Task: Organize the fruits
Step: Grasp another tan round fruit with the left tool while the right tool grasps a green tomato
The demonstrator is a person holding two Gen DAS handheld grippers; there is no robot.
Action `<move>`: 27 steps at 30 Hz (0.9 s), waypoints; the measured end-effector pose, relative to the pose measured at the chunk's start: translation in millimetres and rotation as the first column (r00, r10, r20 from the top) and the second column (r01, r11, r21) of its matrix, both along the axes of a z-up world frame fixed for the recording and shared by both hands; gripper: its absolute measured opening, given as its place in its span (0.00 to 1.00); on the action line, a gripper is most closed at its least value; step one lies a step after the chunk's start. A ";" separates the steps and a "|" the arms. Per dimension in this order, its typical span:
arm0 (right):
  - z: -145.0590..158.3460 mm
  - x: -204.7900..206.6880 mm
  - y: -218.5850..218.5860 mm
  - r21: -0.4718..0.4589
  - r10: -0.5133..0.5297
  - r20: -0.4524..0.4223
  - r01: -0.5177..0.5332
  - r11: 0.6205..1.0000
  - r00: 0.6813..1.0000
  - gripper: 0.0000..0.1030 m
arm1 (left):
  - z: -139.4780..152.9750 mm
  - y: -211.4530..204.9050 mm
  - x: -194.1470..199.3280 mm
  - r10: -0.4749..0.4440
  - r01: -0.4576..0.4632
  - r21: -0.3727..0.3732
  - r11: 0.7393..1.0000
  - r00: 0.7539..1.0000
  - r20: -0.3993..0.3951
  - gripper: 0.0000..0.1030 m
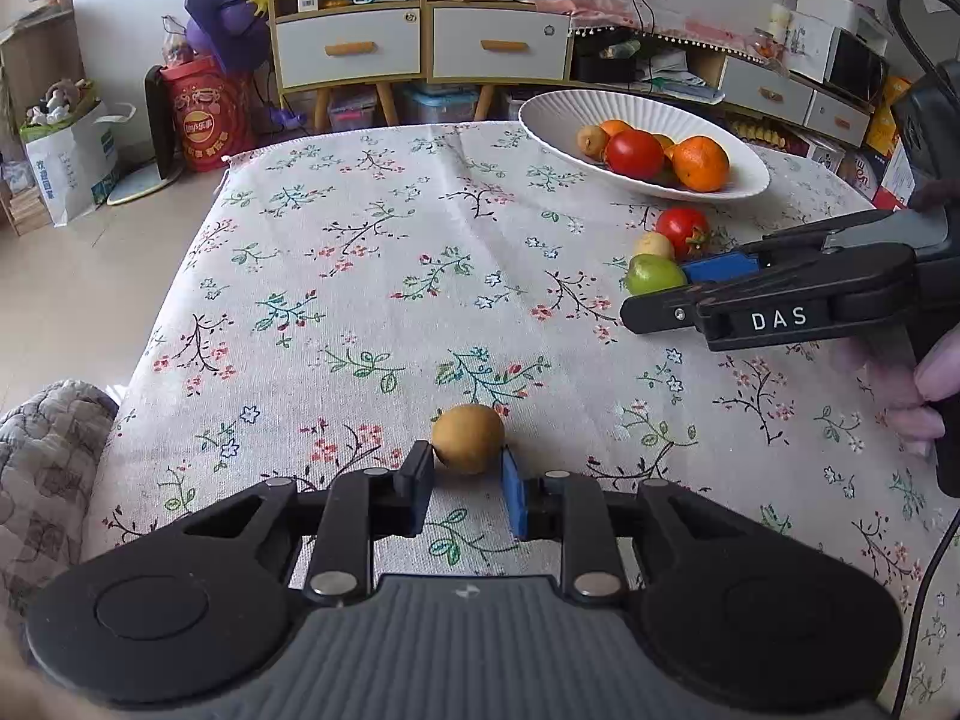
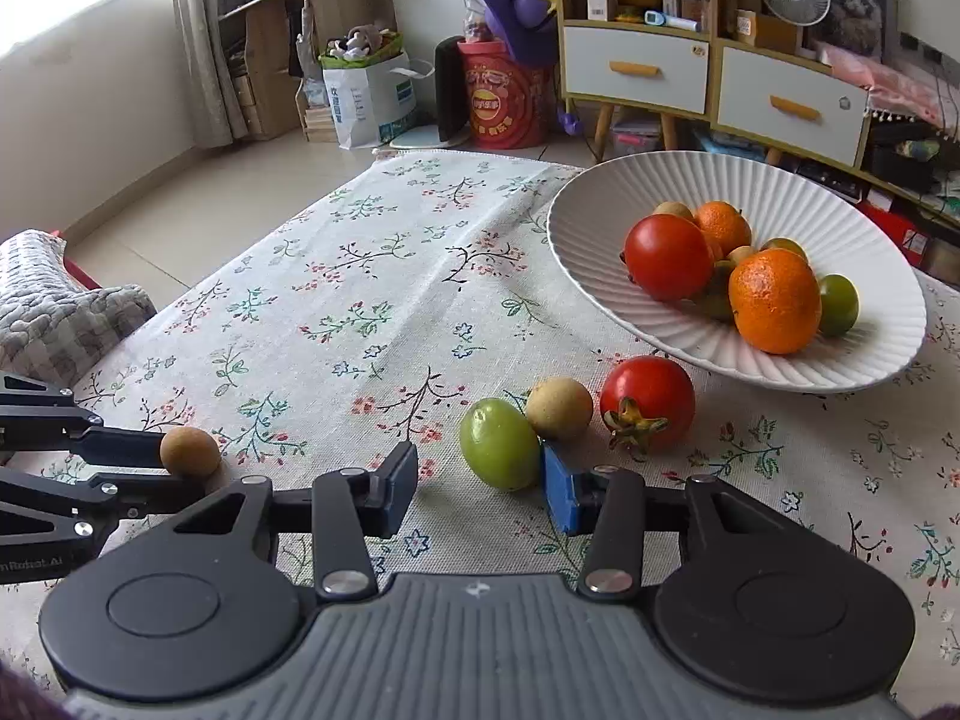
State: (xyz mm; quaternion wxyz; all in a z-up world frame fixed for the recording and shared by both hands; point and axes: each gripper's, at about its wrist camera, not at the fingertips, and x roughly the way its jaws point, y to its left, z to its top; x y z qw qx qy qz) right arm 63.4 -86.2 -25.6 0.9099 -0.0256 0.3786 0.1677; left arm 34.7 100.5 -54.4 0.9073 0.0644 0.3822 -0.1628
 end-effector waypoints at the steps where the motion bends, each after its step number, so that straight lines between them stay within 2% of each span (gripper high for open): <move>1: 0.1 -0.3 0.4 0.002 0.003 -0.001 -0.003 1.000 1.000 0.41 | -0.9 -0.5 -0.5 0.000 0.000 -0.002 1.000 1.000 0.013 0.19; 5: 1.1 -1.0 3.5 0.017 0.023 -0.009 -0.023 1.000 1.000 0.41 | -4.9 -2.8 -3.0 -0.012 0.013 -0.002 1.000 0.998 0.065 0.24; 8: 1.4 -2.1 6.4 0.021 0.037 -0.011 -0.037 0.999 0.999 0.41 | -5.9 -3.3 -2.8 -0.010 0.011 -0.011 1.000 0.997 0.076 0.24; 16: 1.9 -3.1 9.2 0.012 0.055 -0.011 -0.055 0.998 0.998 0.35 | -4.5 -3.6 -1.8 -0.001 0.002 -0.008 1.000 0.998 0.065 0.23; 20: 2.3 -3.1 7.4 0.013 0.050 -0.013 -0.049 0.999 0.999 0.25 | -3.6 -3.9 -1.1 0.005 -0.005 -0.004 1.000 0.998 0.060 0.20; 27: 4.2 -7.0 3.5 0.018 0.058 -0.016 -0.057 0.998 0.998 0.25 | -2.5 -5.2 0.9 0.004 -0.004 0.006 1.000 0.998 0.055 0.20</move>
